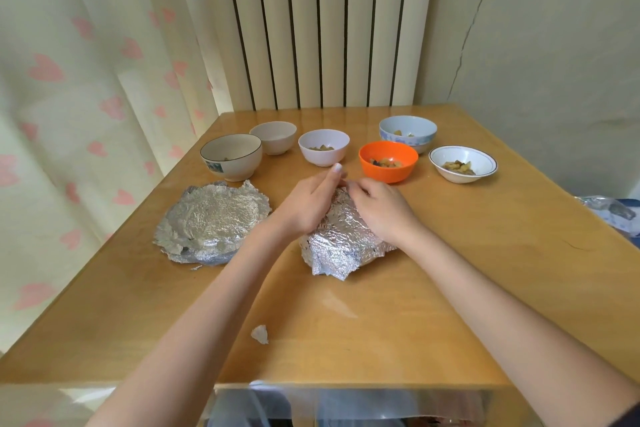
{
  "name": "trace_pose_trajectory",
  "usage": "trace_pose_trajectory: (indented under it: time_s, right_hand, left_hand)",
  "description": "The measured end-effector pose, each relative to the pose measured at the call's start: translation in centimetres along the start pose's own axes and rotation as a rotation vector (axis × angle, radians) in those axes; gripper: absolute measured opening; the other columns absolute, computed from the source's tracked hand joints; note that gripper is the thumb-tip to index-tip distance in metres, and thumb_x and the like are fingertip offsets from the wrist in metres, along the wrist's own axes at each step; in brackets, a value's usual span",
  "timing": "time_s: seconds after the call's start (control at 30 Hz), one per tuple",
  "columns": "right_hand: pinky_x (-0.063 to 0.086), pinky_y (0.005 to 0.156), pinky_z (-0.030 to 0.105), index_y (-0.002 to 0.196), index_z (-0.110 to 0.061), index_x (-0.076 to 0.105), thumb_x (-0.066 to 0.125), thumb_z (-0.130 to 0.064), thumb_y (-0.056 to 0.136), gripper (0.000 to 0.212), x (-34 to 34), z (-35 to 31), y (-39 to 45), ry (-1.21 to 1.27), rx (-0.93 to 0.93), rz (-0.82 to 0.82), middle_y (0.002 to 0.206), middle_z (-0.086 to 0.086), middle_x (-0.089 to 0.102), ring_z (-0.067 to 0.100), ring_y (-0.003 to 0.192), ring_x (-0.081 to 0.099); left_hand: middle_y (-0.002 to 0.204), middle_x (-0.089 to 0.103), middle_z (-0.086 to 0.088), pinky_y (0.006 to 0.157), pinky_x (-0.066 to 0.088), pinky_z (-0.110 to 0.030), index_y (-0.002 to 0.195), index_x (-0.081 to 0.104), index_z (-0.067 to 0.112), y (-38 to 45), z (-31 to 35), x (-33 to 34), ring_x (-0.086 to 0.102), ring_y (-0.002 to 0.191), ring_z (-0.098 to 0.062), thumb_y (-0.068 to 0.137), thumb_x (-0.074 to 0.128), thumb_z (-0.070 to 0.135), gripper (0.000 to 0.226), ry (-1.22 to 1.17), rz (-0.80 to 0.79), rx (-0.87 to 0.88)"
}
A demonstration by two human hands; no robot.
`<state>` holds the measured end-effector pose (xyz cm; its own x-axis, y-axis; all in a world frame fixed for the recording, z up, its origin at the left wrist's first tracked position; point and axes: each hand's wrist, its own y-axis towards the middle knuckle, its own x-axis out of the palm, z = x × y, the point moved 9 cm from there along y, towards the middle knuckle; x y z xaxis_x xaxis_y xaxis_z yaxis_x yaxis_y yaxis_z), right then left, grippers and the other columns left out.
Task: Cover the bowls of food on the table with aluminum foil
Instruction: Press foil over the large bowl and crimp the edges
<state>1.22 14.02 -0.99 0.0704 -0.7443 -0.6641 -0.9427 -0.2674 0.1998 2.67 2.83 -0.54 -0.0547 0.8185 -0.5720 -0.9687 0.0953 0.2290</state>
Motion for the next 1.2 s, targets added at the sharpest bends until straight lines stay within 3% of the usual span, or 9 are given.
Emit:
trace_pose_trajectory:
  time_s: [0.27,0.43,0.53,0.6,0.67,0.73,0.83,0.97,1.2]
  right_hand:
    - [0.028,0.055,0.028,0.063,-0.016,0.04,0.033,-0.043,0.101,0.048,0.1,0.8,0.5,0.052,0.03,-0.001,0.061,-0.003,0.042,0.013,0.061,0.04]
    - [0.041,0.096,0.032,0.112,-0.017,0.066,0.029,-0.054,0.098,0.055,0.2,2.6,0.4,0.404,0.213,-0.099,0.112,-0.001,0.063,0.014,0.108,0.056]
    - [0.039,0.098,0.032,0.121,-0.016,0.061,0.026,-0.053,0.099,0.055,-2.0,4.1,-0.4,0.45,0.27,0.131,0.118,0.002,0.062,0.016,0.113,0.054]
    - [0.038,0.095,0.032,0.118,-0.019,0.059,0.03,-0.048,0.1,0.045,-2.9,4.9,-2.2,0.533,0.329,0.352,0.114,0.0,0.061,0.018,0.11,0.053]
    - [0.036,0.087,0.029,0.112,-0.022,0.057,0.033,-0.043,0.1,0.034,-1.5,4.4,-3.7,0.583,0.363,0.367,0.103,-0.003,0.055,0.017,0.102,0.05]
    - [0.033,0.079,0.027,0.109,-0.017,0.06,0.035,-0.035,0.101,0.032,-0.5,3.8,-4.4,0.534,0.335,0.397,0.099,0.001,0.057,0.02,0.098,0.051]
    - [0.031,0.071,0.029,0.107,-0.005,0.065,0.035,-0.024,0.102,0.036,-1.4,3.2,-4.6,0.393,0.288,0.494,0.103,0.013,0.066,0.031,0.102,0.055]
    - [0.033,0.074,0.032,0.102,0.003,0.066,0.029,-0.029,0.103,0.048,-1.8,2.9,-4.0,0.299,0.282,0.423,0.099,0.017,0.066,0.03,0.095,0.054]
    - [0.042,0.104,0.043,0.101,-0.024,0.073,0.029,-0.076,0.08,0.072,0.9,3.5,-1.4,0.467,0.258,0.03,0.115,0.003,0.069,0.019,0.111,0.06]
  left_hand:
    - [0.116,0.068,-0.001,0.1,0.04,-0.035,0.112,0.069,0.018,0.2,-1.3,0.2,0.058,0.113,-0.018,0.101,0.017,0.056,0.065,-0.004,0.069,-0.092]
    - [0.12,0.065,-0.009,0.093,0.038,-0.033,0.114,0.064,0.012,-2.1,0.0,0.0,0.054,0.115,-0.026,0.106,0.016,0.042,0.057,0.027,0.181,-0.119]
    - [0.107,0.058,-0.001,0.08,0.031,-0.026,0.117,0.055,0.012,-3.2,-0.1,-0.7,0.052,0.102,-0.019,0.104,0.018,0.046,0.051,-0.037,0.209,-0.121]
    - [0.112,0.053,0.008,0.085,0.03,-0.023,0.128,0.052,0.016,-3.0,-0.4,-1.6,0.047,0.105,-0.01,0.105,0.021,0.046,0.049,-0.096,0.224,-0.104]
    - [0.128,0.055,0.007,0.097,0.033,-0.026,0.135,0.051,0.016,-1.9,-1.2,-1.2,0.048,0.117,-0.008,0.105,0.02,0.048,0.054,-0.186,0.156,-0.109]
    - [0.134,0.059,-0.001,0.109,0.035,-0.034,0.128,0.059,0.021,-1.2,-1.9,0.5,0.053,0.124,-0.013,0.102,0.02,0.052,0.057,-0.257,0.02,-0.149]
    - [0.118,0.069,0.0,0.1,0.043,-0.032,0.106,0.069,0.029,-0.6,-3.1,1.6,0.061,0.113,-0.016,0.1,0.02,0.055,0.056,-0.261,-0.026,-0.2]
    - [0.11,0.068,-0.001,0.078,0.04,-0.016,0.11,0.069,0.019,-1.1,-2.5,0.9,0.06,0.104,-0.013,0.106,0.014,0.044,0.061,-0.178,0.046,-0.229]
    - [0.094,0.065,-0.002,0.086,0.037,-0.031,0.099,0.069,0.013,-4.5,-2.6,-0.2,0.058,0.1,-0.025,0.105,0.016,0.045,0.062,-0.243,0.405,-0.328]
